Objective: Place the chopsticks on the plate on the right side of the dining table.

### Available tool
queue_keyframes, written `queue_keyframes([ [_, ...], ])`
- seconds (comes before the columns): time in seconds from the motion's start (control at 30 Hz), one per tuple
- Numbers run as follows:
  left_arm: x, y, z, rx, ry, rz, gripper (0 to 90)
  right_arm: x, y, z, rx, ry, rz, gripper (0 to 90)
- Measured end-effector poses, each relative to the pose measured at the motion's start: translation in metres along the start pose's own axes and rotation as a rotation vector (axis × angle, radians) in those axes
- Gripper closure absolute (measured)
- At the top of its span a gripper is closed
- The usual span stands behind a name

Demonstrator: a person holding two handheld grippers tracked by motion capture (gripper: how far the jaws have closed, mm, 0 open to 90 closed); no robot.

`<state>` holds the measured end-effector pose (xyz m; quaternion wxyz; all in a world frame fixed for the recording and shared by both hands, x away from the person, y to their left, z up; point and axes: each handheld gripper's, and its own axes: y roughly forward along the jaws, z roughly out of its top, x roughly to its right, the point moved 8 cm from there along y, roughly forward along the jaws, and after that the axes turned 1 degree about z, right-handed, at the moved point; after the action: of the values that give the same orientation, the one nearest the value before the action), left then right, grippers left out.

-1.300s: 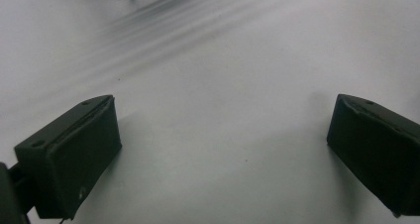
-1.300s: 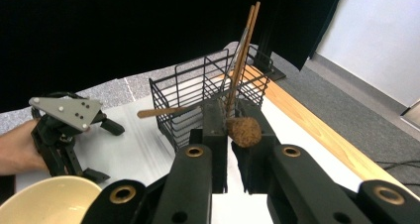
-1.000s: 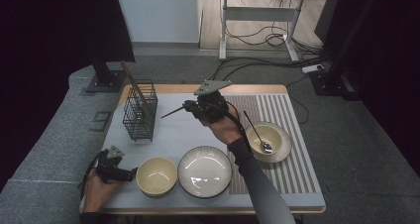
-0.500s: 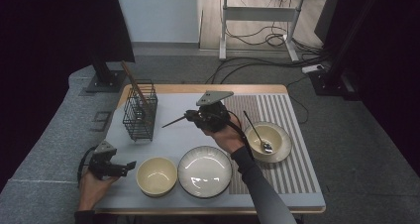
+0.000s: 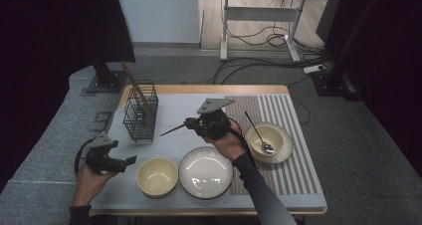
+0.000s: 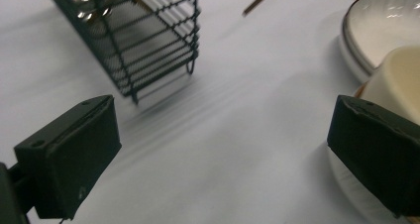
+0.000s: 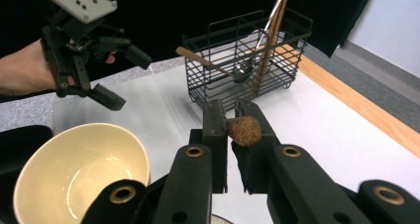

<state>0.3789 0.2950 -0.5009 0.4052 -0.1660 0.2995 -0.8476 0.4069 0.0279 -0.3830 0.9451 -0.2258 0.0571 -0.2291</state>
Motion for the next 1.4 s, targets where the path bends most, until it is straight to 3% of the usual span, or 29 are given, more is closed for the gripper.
queue_keyframes([
  [0.43, 0.018, 0.001, 0.028, 0.001, 0.074, -0.018, 2.0, -0.014, 0.003, -0.004, 0.007, -0.013, 0.037, 83.2],
  [0.73, 0.037, 0.009, 0.043, 0.005, 0.121, -0.063, 7.3, -0.022, 0.002, -0.001, 0.029, -0.011, 0.070, 83.2],
  [0.9, 0.043, 0.014, 0.050, 0.012, 0.138, -0.088, 14.6, -0.027, 0.001, 0.001, 0.037, -0.012, 0.090, 83.2],
  [1.17, 0.048, 0.022, 0.058, 0.013, 0.163, -0.091, 23.5, -0.040, 0.001, 0.009, 0.049, -0.024, 0.123, 83.2],
  [1.4, 0.050, 0.023, 0.060, 0.021, 0.178, -0.100, 41.5, -0.048, 0.003, 0.014, 0.049, -0.039, 0.139, 83.2],
])
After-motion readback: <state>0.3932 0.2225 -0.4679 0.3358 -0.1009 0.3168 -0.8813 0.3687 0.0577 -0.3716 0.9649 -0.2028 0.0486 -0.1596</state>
